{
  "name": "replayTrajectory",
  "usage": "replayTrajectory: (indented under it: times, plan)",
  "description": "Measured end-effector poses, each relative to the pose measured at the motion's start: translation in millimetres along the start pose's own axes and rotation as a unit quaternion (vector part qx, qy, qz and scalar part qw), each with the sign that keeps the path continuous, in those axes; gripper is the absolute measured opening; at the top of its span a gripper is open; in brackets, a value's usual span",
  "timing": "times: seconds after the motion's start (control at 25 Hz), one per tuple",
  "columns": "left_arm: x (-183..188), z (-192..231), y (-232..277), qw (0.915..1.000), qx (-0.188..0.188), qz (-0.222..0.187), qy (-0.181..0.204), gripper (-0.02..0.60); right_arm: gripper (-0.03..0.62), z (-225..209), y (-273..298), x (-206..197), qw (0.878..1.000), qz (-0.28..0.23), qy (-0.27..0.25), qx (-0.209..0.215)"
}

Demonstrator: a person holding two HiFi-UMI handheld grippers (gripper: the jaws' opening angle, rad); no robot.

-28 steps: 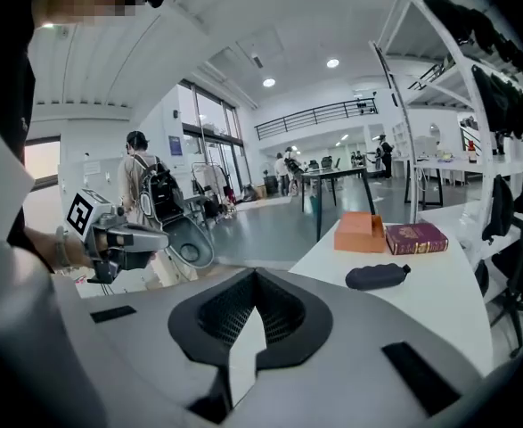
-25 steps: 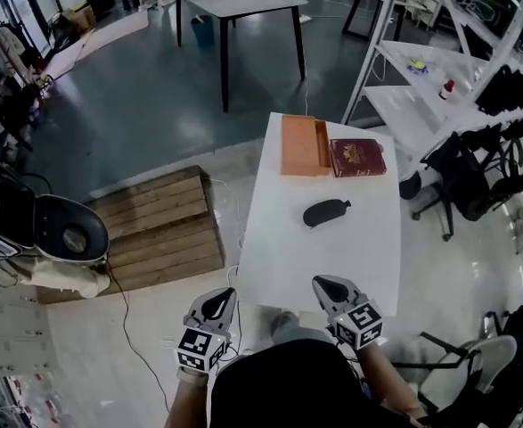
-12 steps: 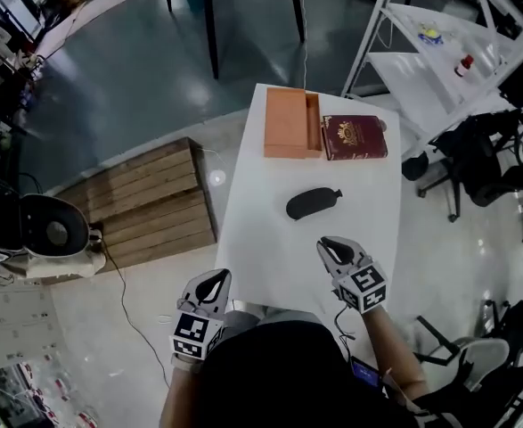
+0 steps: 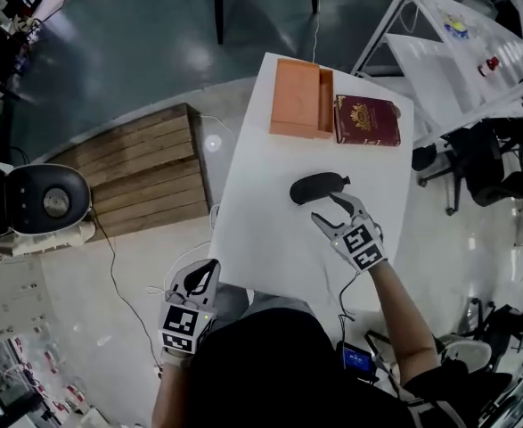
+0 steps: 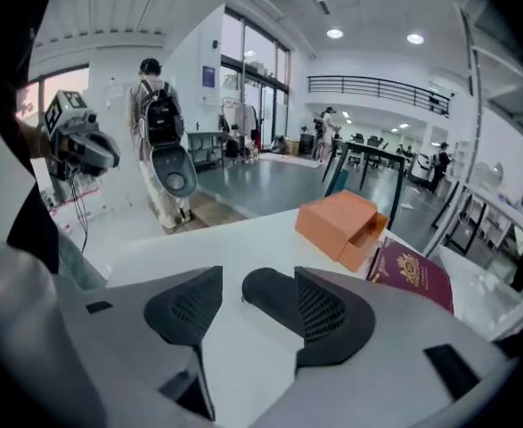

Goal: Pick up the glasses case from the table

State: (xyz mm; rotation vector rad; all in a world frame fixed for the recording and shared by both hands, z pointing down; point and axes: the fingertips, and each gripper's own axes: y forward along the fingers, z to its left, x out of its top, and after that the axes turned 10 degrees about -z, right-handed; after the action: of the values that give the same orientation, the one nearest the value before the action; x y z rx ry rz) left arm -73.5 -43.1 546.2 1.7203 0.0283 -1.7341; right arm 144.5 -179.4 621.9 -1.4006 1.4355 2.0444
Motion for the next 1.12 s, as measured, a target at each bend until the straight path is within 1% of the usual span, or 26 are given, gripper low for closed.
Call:
replayTrajectory:
  times: [0.08, 0.16, 0.28, 0.44, 0.6, 0.76, 0.92, 1.12]
  plan:
    - [-8, 8, -5, 0.9999, 0.010, 0.007, -0.012, 0.018, 0.284, -7, 14, -8, 0.999, 0.026, -0.038, 0.010]
    - [-15, 17, -11, 0.9994, 0.022, 0.009, -0.025, 0.018, 0.300, -13, 29, -16, 0.996, 0.051, -0.069, 0.020]
    - [-25, 29, -23, 0.9982, 0.038, 0.010, -0.044, 0.018, 0.329, -16, 50, -29, 0.990, 0.085, -0.104, 0.039]
    - [-36, 40, -36, 0.9957, 0.057, 0.007, -0.073, 0.018, 0.364, -17, 70, -47, 0.979, 0.126, -0.147, 0.071]
    - [-41, 48, -44, 0.9931, 0.083, 0.013, -0.083, 0.018, 0.377, -23, 85, -65, 0.964, 0.163, -0.191, 0.094]
    - [-47, 48, -53, 0.9918, 0.093, 0.017, -0.085, 0.018, 0.387, -22, 95, -78, 0.953, 0.187, -0.206, 0.121]
    - [-50, 49, -61, 0.9902, 0.104, 0.018, -0.091, 0.018, 0.387, -26, 105, -89, 0.940, 0.215, -0.230, 0.130]
    - [-52, 56, -70, 0.9877, 0.120, 0.017, -0.099, 0.018, 0.387, -28, 111, -91, 0.936, 0.231, -0.233, 0.129]
